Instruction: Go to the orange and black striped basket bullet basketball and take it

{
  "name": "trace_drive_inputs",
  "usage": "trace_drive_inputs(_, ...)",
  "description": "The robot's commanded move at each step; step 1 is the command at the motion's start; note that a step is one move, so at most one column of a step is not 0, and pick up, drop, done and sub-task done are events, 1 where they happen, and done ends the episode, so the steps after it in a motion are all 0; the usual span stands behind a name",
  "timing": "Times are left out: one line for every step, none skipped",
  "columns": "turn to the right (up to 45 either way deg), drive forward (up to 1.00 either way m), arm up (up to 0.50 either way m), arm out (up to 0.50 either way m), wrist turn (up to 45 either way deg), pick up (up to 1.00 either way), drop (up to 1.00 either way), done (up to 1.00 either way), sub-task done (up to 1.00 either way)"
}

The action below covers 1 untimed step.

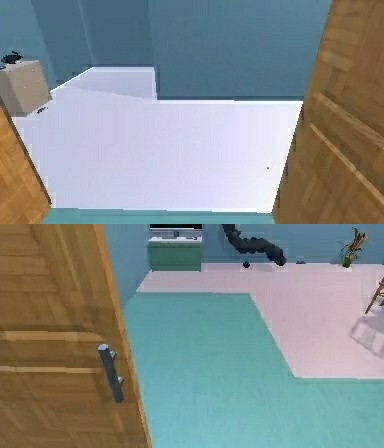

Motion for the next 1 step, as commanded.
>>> trace_drive_inputs(0.0, 1.0, 0.0, 0.0, 0.0, 0.0, 0.0, 0.0, 0.0)
